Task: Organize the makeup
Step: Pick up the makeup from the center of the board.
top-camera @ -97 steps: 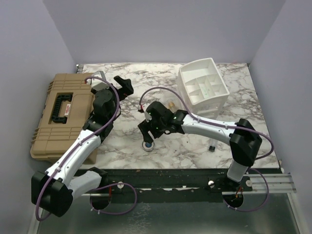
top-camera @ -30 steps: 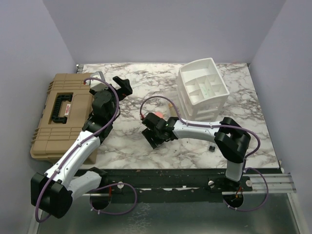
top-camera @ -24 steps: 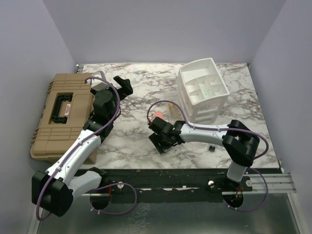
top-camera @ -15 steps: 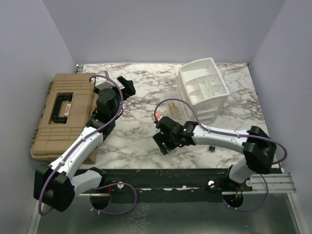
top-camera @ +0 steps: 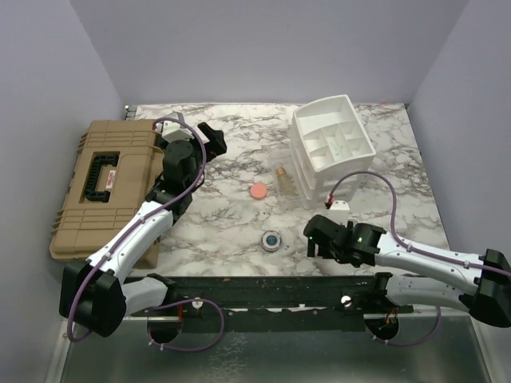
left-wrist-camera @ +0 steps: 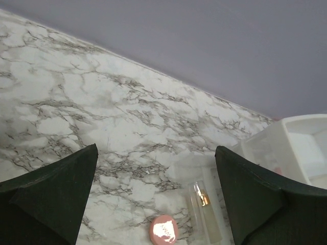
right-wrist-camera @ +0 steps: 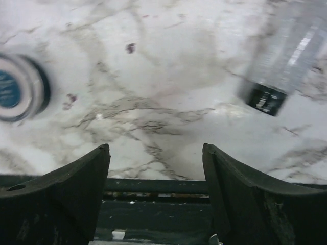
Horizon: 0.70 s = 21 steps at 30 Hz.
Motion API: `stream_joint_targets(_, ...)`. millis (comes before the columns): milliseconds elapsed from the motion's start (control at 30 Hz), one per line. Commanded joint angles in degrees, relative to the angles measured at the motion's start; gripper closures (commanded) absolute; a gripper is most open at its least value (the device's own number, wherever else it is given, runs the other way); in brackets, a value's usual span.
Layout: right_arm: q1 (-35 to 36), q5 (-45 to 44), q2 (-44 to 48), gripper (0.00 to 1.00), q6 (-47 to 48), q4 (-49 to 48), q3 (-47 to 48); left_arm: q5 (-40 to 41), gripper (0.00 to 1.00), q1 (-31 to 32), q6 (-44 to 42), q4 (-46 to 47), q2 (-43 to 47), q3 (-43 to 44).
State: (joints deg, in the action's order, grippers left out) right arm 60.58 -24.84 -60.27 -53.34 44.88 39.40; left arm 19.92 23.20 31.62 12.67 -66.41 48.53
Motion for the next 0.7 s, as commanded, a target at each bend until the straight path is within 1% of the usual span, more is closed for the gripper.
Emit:
stream_joint_targets(0, -1.1, -14.5, 3.3, 0.23, -17.3, 10.6, -1.9, -4.8, 0.01, -0.4, 0.6, 1.0, -1.5, 2.9)
stream_joint_targets(133, -4.6, -16.0, 6.1, 0.26, -22.4, 14.2, -2.4, -5.1, 0.01, -0.4, 0.9, 0.8, -0.7, 2.5)
stream_joint_targets(167, -6.5, -15.3, 7.3, 0.26, -21.4, 13.5, -2.8, -4.9, 0.01, -0.4, 1.2, 0.8, -0.2, 2.1)
stream_joint_targets(233, -12.9, -11.4, 10.4, 0.27, -16.3, 8.7, -5.2, -4.6, 0.01, -0.4, 1.6, 0.9, 0.4, 1.5)
stream_joint_targets(300, -20.5, -4.5, 12.7, 0.27, -10.9, 3.0, -7.7, -4.7, 0.01, -0.4, 1.9, 0.8, 0.8, 1.3)
stream_joint_targets(367, -26.6, 1.7, 14.0, 0.27, -6.4, -2.6, -10.4, -5.0, 0.01, -0.4, 1.9, 0.8, 1.1, 1.2)
stream_joint_targets(433, -30.1, 5.6, 12.7, 0.28, -4.5, -6.6, -11.8, -5.0, 0.01, -0.4, 2.1, 0.7, 1.5, 1.0)
stream_joint_targets(467, -30.6, 6.4, 11.5, 0.28, -3.9, -7.8, -11.8, -5.0, 0.01, -0.4, 2.1, 0.7, 1.6, 0.9)
stream_joint_targets(633, -33.4, 8.1, 4.8, 0.28, -0.5, -12.5, -10.8, -4.1, 0.01, -0.4, 1.6, 0.1, 2.6, 0.3)
stream_joint_targets(667, -34.0, 8.3, 3.6, 0.31, 0.0, -13.0, -10.6, -3.9, 0.01, -0.4, 1.5, 0.0, 2.8, 0.2)
